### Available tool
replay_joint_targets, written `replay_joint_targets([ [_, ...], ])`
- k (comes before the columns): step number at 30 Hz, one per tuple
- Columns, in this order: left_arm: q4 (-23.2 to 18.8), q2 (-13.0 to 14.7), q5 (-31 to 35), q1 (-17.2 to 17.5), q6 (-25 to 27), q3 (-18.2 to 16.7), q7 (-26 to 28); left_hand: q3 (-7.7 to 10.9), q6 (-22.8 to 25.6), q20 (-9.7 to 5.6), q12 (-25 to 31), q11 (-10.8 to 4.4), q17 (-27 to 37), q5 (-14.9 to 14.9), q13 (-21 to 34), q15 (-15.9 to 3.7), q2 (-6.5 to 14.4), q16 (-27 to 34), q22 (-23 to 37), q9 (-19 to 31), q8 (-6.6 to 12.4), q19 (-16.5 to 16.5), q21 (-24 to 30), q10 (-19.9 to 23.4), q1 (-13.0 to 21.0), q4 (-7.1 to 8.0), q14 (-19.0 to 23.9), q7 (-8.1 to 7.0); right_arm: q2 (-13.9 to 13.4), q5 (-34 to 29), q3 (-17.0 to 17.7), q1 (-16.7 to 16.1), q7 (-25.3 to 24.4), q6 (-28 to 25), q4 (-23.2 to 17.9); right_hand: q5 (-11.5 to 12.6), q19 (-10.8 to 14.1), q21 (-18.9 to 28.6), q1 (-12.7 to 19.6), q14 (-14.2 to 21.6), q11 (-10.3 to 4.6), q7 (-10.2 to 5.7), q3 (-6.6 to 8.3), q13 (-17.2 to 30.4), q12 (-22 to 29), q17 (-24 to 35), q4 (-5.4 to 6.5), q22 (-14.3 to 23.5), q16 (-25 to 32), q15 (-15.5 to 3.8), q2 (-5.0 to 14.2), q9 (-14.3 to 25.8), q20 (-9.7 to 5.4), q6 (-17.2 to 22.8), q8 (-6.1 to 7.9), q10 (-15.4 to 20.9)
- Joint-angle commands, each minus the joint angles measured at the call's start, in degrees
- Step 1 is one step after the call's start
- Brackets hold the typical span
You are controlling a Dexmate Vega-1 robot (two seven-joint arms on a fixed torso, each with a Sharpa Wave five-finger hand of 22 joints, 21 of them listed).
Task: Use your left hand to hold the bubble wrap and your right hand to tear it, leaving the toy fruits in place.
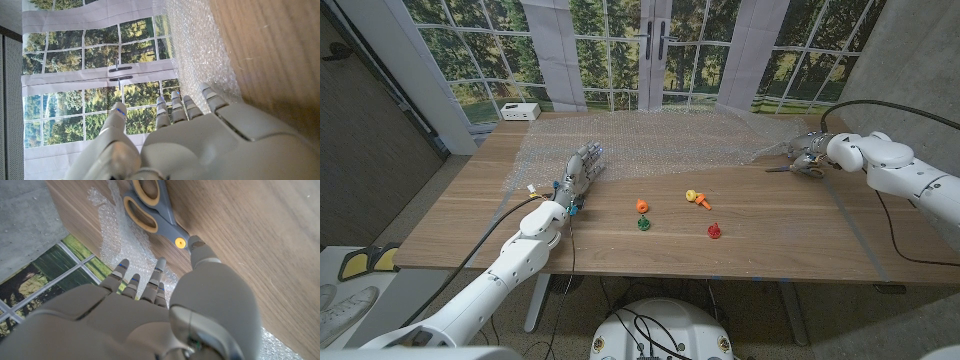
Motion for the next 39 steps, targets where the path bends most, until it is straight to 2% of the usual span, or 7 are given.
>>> replay_joint_targets([
  [1,0.38,-0.13,-0.11,0.01,-0.34,-0.08,-0.04,-0.13,0.48,-0.3,0.3,-0.27,0.13,0.17,0.34,0.08,0.04,0.11,0.16,0.18,0.13,0.09,0.17,0.35,0.08,0.11,0.63,-0.11,0.39,-0.66,-0.65,0.8,0.26,0.75,1.1,-0.33,0.15,0.15,0.81,0.4,-0.42,-0.09,0.53,0.23,0.23,0.06,-0.11,0.09,-0.09,-7.34,0.11,0.24,-0.36,0.01,-0.09,0.02],
  [6,0.61,-0.23,-0.15,-0.16,-0.25,0.03,-0.2,-0.14,0.48,-0.28,0.27,-0.23,0.13,0.17,0.34,0.09,0.04,0.11,0.15,0.18,0.13,0.1,0.18,0.29,0.07,0.11,0.62,-0.13,0.33,-1.0,-0.84,0.87,0.31,0.88,1.11,-0.43,0.29,0.16,1.14,0.69,-0.49,-0.41,0.61,0.35,0.65,0.03,-0.15,0.09,-0.03,-7.46,0.05,0.24,-0.38,0.58,0.11,0.81],
  [15,0.84,-0.57,-0.52,-0.13,-0.45,-0.06,-0.35,-0.15,0.45,-0.28,0.26,-0.4,0.13,0.18,0.34,0.13,0.06,0.1,0.15,0.18,0.12,0.09,0.17,0.35,0.06,0.1,0.61,-0.11,0.61,-1.89,-1.55,1.63,1.3,1.55,1.69,-0.69,0.4,0.13,1.47,1.34,-1.5,-1.07,0.63,0.57,1.35,0.01,-0.02,0.09,0.12,-8.07,-0.03,0.24,-0.46,2.19,0.51,2.12],
  [28,0.49,-0.64,-0.56,0.43,-0.47,0.0,-0.05,-0.18,0.4,-0.28,0.26,-0.25,0.13,0.17,0.34,0.16,0.05,0.07,0.15,0.18,0.1,0.08,0.17,0.41,0.03,0.09,0.54,-0.08,0.59,-2.2,-1.66,1.75,1.69,1.36,1.94,-1.22,0.36,0.07,1.28,1.64,-0.95,-1.04,0.37,0.76,1.54,0.05,0.3,0.09,0.17,-7.64,-0.21,0.25,-0.49,2.56,0.4,2.33],
  [39,-0.4,-0.42,-0.37,1.0,-0.38,0.07,0.32,-0.19,0.4,-0.25,0.23,-0.25,0.12,0.18,0.34,0.09,0.06,0.09,0.15,0.18,0.11,0.07,0.17,0.41,0.03,0.09,0.59,-0.06,0.67,-2.05,-1.69,1.63,1.63,0.55,2.55,-1.92,0.66,0.15,0.9,2.77,-1.01,-1.15,0.11,1.05,2.63,0.15,0.67,0.09,0.49,-7.45,-0.02,0.25,-0.45,3.46,0.43,4.33],
])
